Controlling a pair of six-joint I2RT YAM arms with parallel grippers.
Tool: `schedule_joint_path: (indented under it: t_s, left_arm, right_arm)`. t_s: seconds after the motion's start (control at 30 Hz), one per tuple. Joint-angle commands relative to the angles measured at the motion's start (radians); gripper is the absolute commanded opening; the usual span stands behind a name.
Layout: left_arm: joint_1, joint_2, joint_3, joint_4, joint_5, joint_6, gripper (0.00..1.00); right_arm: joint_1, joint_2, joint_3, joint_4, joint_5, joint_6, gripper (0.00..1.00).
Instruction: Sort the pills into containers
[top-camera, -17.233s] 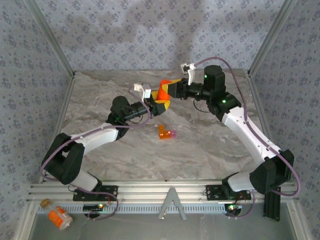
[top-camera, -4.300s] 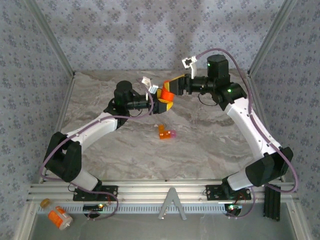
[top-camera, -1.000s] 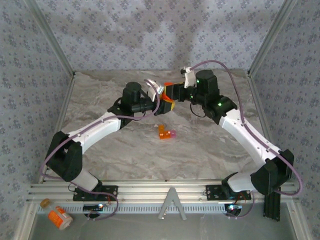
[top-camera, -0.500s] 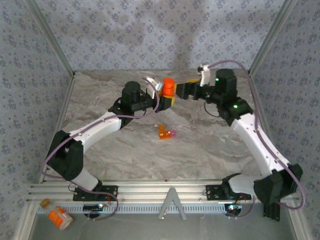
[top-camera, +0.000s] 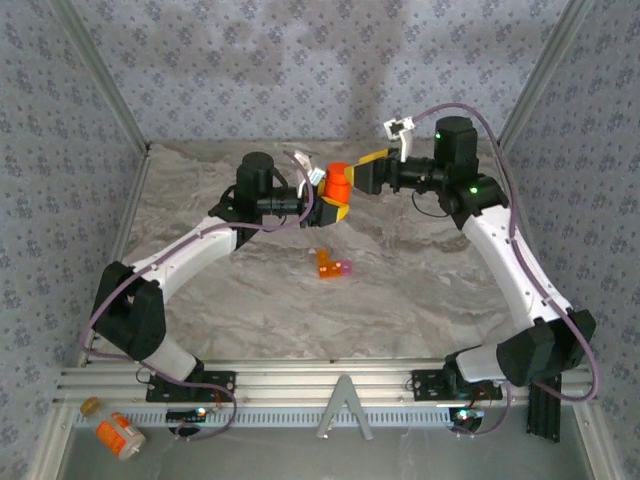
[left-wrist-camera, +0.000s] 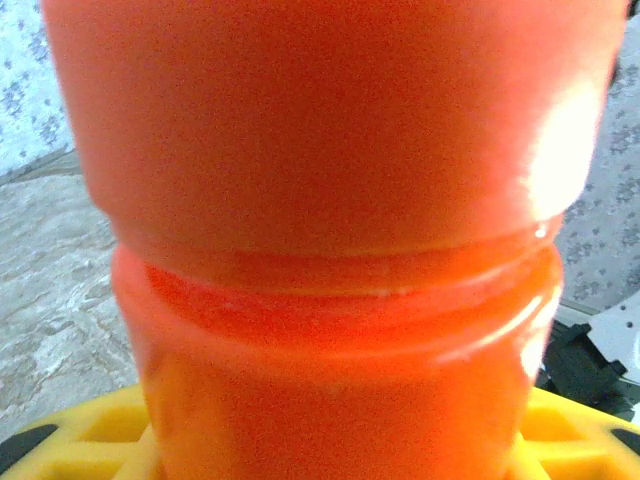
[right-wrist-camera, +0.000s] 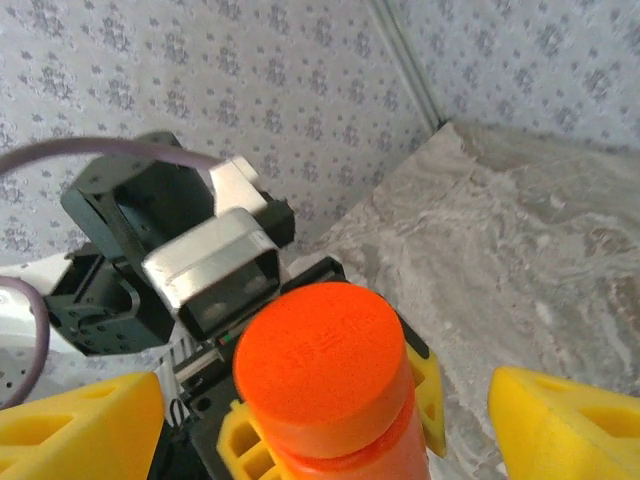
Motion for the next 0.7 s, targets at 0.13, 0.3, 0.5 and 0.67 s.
schedule_joint_path:
  t_s: [0.13,0.3,0.5,0.67]
  left_arm:
    - [-0.003,-0.014,0.041,-0.016,0.082,0.024,0.0]
    - [-0.004,-0.01,0.042,-0.017,0.081,0.026,0.0]
    - [-0.005,-0.008,0.047,-0.022,0.079,0.027,0.0]
    - [-0.007,-0.013,0.046,-0.015,0.018,0.024,0.0]
  right_arm:
    - [0.047,0.039,0.072,-0.048,-0.018,-0.036,0.8]
    - [0.066,0.06,0.089,-0.066,-0.012,-0.045,0.72]
    - [0.071,0.063,0.083,-0.084,0.001,-0.055,0.48]
    - [0.08,0.041,0.033,-0.052,0.069,-0.028,0.43]
